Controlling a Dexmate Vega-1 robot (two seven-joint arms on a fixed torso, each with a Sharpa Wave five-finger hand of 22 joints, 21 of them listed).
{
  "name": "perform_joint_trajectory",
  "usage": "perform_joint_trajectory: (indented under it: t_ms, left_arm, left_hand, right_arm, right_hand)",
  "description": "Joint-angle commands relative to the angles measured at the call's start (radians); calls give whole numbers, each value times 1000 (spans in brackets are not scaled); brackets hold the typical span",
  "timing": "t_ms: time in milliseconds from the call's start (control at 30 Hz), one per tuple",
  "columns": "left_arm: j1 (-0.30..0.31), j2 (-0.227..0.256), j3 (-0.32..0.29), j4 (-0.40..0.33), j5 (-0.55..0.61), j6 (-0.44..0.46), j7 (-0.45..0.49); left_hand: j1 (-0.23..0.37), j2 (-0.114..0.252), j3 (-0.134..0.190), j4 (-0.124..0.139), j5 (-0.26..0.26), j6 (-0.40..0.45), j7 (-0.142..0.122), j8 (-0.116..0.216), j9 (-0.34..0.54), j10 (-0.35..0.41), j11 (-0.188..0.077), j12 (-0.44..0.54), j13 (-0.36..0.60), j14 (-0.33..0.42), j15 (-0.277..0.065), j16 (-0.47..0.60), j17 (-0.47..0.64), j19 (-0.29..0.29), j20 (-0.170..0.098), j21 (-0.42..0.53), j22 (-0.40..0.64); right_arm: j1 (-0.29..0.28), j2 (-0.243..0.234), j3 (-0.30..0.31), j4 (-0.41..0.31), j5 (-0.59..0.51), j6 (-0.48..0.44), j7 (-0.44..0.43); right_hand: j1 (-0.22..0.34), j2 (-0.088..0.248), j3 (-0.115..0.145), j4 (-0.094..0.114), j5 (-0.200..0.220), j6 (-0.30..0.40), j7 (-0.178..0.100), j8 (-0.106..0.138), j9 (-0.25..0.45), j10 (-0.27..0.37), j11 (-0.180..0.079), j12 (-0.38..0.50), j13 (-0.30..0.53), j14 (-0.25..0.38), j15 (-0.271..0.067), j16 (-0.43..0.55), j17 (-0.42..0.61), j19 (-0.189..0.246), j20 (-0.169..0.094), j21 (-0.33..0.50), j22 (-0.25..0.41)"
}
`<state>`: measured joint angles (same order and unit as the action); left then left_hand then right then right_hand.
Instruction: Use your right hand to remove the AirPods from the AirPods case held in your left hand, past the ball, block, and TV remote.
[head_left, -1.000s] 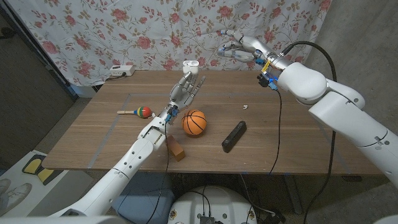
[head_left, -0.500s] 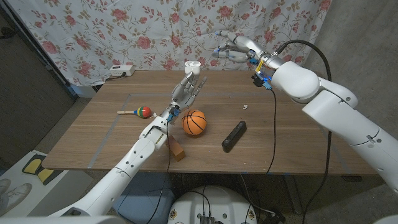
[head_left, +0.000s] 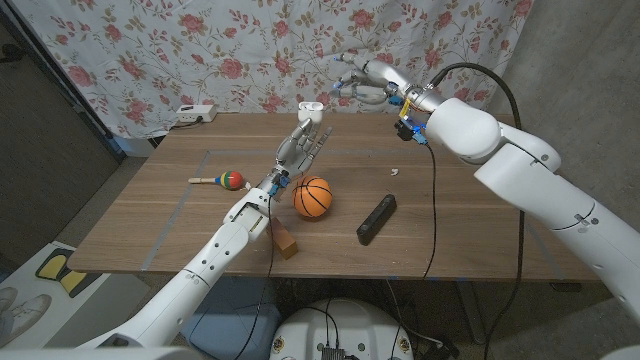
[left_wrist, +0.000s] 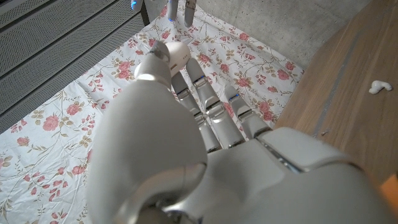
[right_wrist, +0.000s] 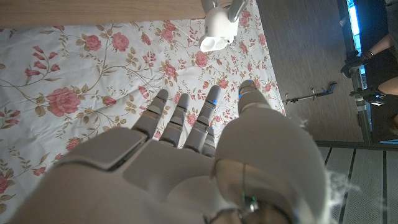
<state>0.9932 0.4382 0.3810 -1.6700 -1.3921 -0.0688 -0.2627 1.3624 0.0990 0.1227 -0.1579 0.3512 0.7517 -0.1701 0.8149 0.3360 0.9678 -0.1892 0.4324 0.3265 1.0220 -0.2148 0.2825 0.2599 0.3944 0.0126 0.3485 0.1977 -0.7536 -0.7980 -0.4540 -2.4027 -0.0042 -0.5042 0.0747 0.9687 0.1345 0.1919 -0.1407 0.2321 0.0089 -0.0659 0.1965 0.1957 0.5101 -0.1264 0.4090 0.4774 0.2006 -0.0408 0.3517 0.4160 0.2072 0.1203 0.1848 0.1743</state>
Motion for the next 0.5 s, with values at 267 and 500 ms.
perform_joint_trajectory:
  t_ms: [267,500]
  left_arm:
    - [-2,13,9,-6,50,-14,48]
    - [-7,16,14,-7,63,-16,48]
  left_hand:
    - [26,33,4,3,5,1,1,6,0,4,-2,0,285,19,-28,2,5,-2,-1,11,2]
    - [26,34,4,3,4,-1,1,7,0,3,-2,-1,286,18,-28,2,5,-4,0,11,2]
  right_arm:
    - [85,42,-89,33,-65,-13,66]
    - [100,57,-104,43,-74,-11,85]
  right_hand:
    - [6,-3,3,0,-1,-22,12,1,-1,4,33,-16,-11,2,-74,-3,-7,-11,10,0,0]
    - [13,-8,6,-6,-2,-31,13,0,-1,6,33,-32,-26,-13,-48,-17,-25,1,29,8,-1]
